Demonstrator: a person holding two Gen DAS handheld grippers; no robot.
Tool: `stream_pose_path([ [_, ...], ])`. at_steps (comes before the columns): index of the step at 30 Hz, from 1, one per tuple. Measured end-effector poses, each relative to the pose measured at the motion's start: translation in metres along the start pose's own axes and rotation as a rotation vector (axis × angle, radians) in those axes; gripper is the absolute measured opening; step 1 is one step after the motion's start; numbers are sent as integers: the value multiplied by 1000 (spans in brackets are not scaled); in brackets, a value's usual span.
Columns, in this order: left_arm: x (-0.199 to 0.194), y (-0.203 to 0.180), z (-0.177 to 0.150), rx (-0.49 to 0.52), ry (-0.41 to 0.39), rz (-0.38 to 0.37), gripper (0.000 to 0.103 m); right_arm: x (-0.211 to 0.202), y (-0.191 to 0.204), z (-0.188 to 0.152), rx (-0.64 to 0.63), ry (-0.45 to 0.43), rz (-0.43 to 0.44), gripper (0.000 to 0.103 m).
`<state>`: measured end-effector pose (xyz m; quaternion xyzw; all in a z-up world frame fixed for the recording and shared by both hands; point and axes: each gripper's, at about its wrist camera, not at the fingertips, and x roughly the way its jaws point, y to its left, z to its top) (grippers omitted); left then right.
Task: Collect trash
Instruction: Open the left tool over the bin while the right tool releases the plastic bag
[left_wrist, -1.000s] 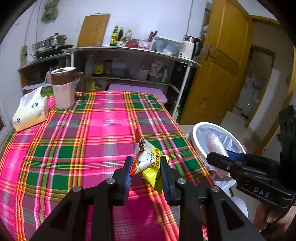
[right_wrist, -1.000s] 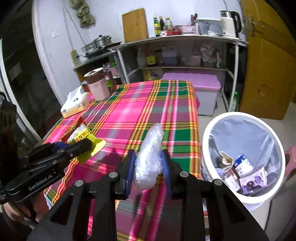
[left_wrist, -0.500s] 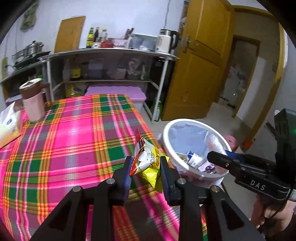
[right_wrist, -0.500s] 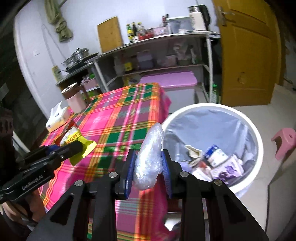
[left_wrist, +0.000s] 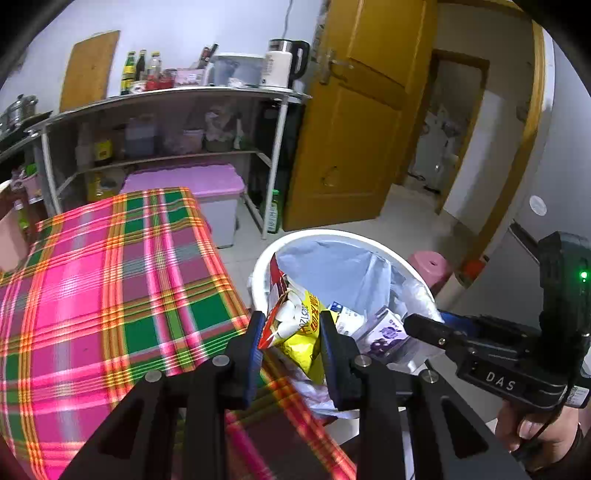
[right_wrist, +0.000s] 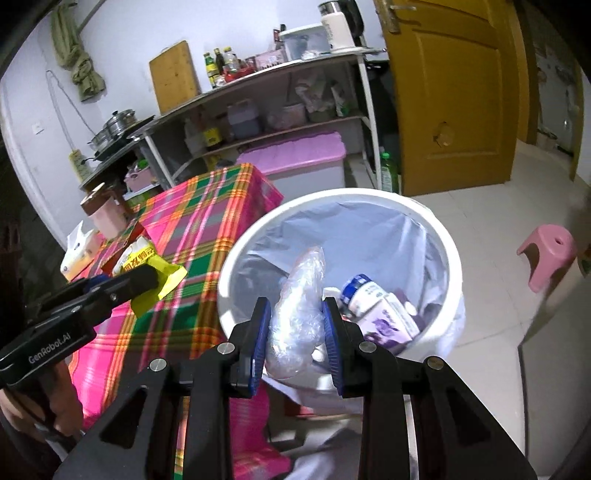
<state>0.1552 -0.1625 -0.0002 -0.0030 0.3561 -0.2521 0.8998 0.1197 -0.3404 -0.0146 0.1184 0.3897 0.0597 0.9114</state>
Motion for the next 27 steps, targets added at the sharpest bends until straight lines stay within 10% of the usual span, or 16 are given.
stream_pose_path([
  [27, 49, -17, 9, 32, 73, -58, 33, 24, -31, 3, 10, 68, -40, 45],
])
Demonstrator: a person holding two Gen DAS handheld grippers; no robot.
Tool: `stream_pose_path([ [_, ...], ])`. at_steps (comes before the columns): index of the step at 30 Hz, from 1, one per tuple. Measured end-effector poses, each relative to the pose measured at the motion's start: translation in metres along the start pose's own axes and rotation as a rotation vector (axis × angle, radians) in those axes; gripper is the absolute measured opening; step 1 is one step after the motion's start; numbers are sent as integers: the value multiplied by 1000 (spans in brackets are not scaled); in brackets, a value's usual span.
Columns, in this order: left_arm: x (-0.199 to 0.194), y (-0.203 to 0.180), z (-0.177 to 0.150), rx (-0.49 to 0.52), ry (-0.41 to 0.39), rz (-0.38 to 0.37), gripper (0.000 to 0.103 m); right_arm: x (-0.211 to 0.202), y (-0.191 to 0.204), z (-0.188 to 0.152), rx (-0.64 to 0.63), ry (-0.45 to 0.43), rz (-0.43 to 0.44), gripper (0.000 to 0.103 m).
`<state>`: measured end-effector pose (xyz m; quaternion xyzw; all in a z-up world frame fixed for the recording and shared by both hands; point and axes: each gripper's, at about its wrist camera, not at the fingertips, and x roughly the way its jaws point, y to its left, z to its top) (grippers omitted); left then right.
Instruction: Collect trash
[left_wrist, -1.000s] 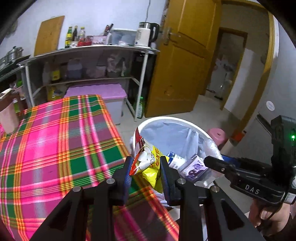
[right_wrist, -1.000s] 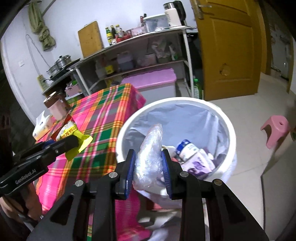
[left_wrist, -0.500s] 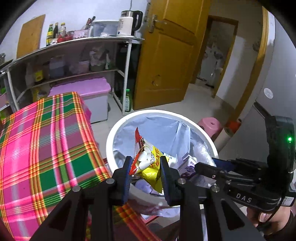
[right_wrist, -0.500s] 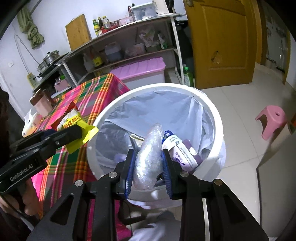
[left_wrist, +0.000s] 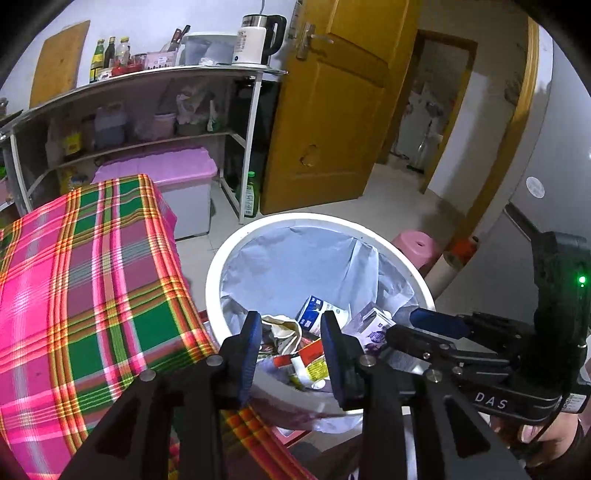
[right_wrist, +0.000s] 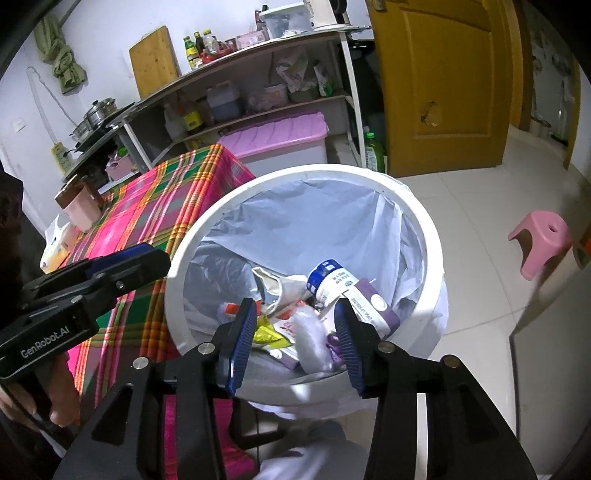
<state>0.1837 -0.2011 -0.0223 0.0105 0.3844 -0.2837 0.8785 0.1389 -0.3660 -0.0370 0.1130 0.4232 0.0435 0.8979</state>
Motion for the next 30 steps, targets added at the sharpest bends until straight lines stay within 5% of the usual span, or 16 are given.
stream_pose_path([
  [30, -130, 7, -62, -39, -141, 85, 33, -82, 90, -51, -144, -99, 43, 45],
])
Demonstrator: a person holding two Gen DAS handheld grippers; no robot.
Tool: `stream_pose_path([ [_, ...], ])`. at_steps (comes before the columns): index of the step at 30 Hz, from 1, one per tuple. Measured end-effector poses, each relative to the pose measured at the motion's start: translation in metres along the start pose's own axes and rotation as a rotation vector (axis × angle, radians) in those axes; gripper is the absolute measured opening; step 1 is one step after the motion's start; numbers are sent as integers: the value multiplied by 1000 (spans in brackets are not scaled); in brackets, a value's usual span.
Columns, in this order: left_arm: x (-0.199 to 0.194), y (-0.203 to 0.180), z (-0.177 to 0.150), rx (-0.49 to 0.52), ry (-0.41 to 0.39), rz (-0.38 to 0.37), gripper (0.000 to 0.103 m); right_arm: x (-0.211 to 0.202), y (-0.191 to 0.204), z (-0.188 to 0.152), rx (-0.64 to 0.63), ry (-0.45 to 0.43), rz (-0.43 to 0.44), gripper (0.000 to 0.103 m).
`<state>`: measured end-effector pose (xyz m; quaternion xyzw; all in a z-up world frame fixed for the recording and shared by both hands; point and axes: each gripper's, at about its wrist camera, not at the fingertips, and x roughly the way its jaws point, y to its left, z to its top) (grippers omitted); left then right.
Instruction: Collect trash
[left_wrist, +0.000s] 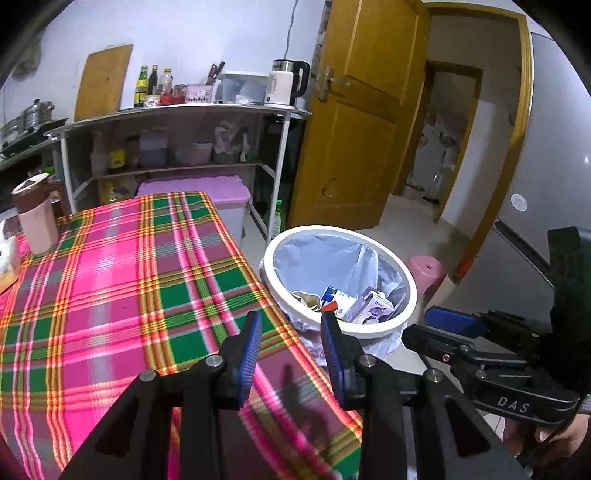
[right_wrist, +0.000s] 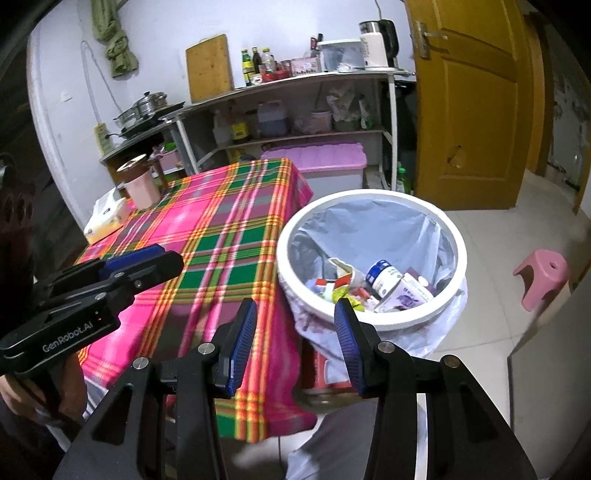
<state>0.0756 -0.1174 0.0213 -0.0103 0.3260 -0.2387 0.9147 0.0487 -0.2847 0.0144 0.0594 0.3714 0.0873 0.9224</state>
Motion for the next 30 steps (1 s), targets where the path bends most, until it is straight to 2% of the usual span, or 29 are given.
stream_pose_path([
  [13, -44, 5, -26, -17, -23, 95, 33, -21, 25, -17, -50, -21, 30, 45],
  [30, -45, 7, -36, -31, -5, 109, 33, -24, 25, -22, -54, -26, 30, 45],
])
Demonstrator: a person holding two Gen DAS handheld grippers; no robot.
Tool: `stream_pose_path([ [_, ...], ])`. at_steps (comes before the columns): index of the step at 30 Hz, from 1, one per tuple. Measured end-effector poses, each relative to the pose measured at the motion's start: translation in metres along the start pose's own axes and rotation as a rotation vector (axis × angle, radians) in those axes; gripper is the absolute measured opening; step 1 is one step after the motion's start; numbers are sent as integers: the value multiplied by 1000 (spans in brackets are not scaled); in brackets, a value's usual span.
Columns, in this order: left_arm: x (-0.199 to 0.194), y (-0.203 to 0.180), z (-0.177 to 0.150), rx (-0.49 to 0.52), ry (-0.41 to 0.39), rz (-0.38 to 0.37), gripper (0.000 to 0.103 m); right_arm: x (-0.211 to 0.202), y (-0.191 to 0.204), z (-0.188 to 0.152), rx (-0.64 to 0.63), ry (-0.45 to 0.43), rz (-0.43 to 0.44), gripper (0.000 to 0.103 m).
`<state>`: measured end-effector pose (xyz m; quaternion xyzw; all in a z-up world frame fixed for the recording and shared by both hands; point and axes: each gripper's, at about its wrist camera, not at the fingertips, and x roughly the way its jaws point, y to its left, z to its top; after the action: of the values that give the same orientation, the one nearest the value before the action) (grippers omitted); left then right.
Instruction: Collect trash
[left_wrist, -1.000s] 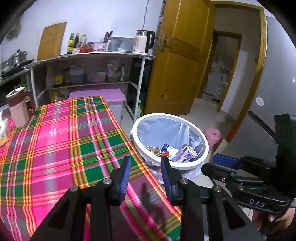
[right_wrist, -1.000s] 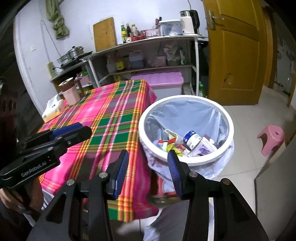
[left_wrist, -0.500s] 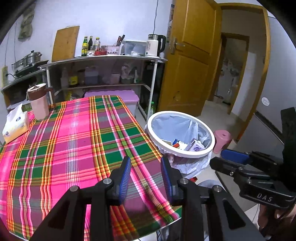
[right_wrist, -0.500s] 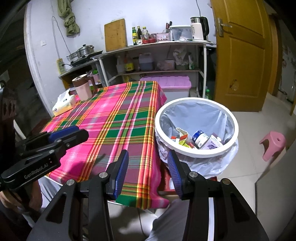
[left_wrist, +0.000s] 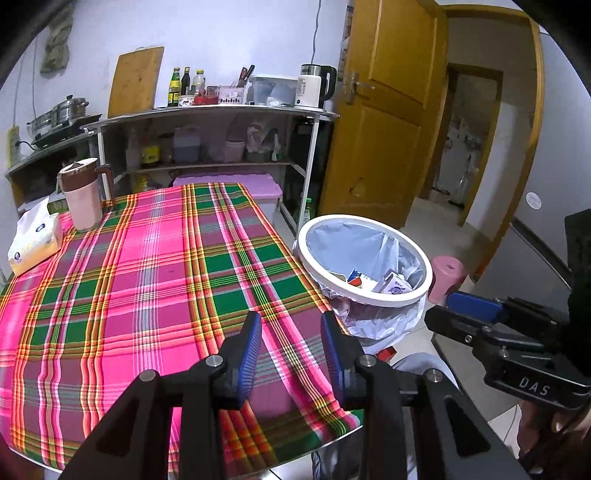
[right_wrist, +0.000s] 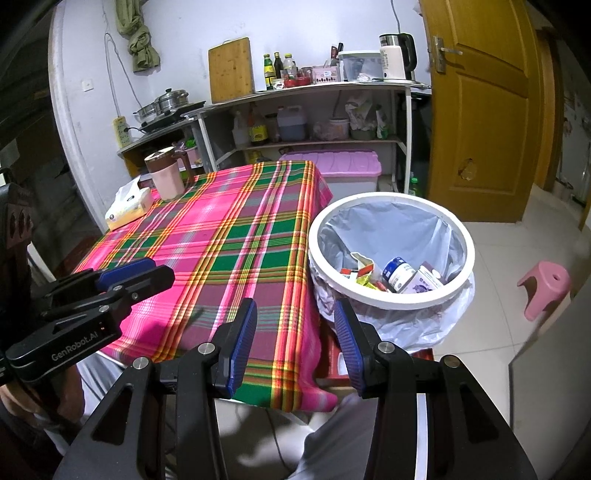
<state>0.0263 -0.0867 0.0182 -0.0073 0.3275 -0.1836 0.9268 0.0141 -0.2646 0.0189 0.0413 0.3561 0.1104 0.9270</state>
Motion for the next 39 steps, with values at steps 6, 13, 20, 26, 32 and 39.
stream_pose_path([
  [6, 0, 1, 0, -3, -1, 2, 33, 1, -1, -2, -2, 4, 1, 45],
  [13, 0, 2, -1, -3, -1, 4, 33, 4, 2, -2, -7, 10, 3, 45],
  [20, 0, 4, -1, -4, -1, 4, 33, 4, 2, -1, -6, 11, 3, 45],
  [26, 0, 4, -2, -5, 0, 3, 33, 4, 3, -2, -6, 12, 3, 45],
  [32, 0, 4, -1, -6, 0, 3, 33, 4, 3, -2, -6, 12, 3, 45],
  [39, 0, 4, -1, -5, 0, 7, 33, 4, 3, -1, -6, 12, 2, 45],
])
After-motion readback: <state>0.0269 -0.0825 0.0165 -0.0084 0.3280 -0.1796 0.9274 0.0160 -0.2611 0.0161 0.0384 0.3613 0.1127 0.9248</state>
